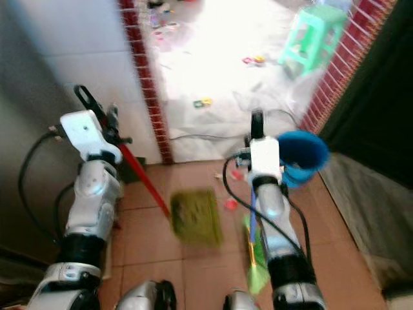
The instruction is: Sweep floor
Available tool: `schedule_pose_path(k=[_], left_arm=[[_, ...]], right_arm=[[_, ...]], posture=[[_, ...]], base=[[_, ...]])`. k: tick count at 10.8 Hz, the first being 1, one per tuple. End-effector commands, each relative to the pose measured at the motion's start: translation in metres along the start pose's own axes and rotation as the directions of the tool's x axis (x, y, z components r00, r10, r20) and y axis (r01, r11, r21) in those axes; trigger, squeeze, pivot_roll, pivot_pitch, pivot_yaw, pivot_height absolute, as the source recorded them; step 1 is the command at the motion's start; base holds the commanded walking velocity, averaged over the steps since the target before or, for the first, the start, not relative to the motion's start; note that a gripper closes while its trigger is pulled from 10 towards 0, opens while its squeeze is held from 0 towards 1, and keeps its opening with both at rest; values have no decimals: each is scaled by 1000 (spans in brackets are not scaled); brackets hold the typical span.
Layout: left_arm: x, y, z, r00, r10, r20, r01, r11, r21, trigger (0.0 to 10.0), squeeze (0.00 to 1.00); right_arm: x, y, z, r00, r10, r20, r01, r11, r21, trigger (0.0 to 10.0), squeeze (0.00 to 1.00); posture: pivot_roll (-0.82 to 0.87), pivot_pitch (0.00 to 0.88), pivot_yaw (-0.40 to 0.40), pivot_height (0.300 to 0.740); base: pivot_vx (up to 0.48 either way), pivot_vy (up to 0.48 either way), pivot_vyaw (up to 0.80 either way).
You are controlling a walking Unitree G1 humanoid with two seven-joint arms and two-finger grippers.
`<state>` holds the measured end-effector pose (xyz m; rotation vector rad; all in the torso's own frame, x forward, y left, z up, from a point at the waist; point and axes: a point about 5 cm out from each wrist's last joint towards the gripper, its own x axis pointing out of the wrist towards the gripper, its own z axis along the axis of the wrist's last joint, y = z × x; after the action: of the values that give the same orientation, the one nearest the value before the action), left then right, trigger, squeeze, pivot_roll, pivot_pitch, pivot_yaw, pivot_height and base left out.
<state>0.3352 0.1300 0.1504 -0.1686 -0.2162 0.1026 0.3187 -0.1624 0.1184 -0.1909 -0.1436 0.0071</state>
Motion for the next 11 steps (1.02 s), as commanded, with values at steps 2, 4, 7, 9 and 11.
schedule_pose_path(k=[2, 4, 7, 9, 11], left_arm=[[5, -6, 16, 998, -11, 68, 11, 1000, -11, 10000, 0], [3, -8, 14, 998, -11, 55, 11, 1000, -11, 10000, 0], [5, -6, 15, 998, 8, 58, -8, 1000, 0, 10000, 0], [8, 0, 21, 995, 42, 89, -41, 999, -6, 10000, 0], [12, 9, 31, 988, 95, 123, -95, 995, -2, 10000, 0]], right_arm=[[3, -7, 3, 1000, -6, 15, 6, 1000, -24, 10000, 0], [5, -8, 11, 997, 17, 71, -11, 997, -80, 10000, 0], [9, -6, 17, 993, 50, 105, -38, 992, -118, 10000, 0], [9, -4, 16, 993, 60, 103, -48, 992, -118, 10000, 0], [9, -3, 16, 992, 65, 107, -52, 992, -118, 10000, 0]], posture=[[-96, 36, 70, 740], [-104, 31, 71, 740], [-106, 23, 68, 740], [-105, 19, 67, 740], [-105, 13, 66, 740]], base=[[0, -467, -416], [0, -459, 0], [0, -376, 0], [0, 0, 0], [0, 0, 0]])
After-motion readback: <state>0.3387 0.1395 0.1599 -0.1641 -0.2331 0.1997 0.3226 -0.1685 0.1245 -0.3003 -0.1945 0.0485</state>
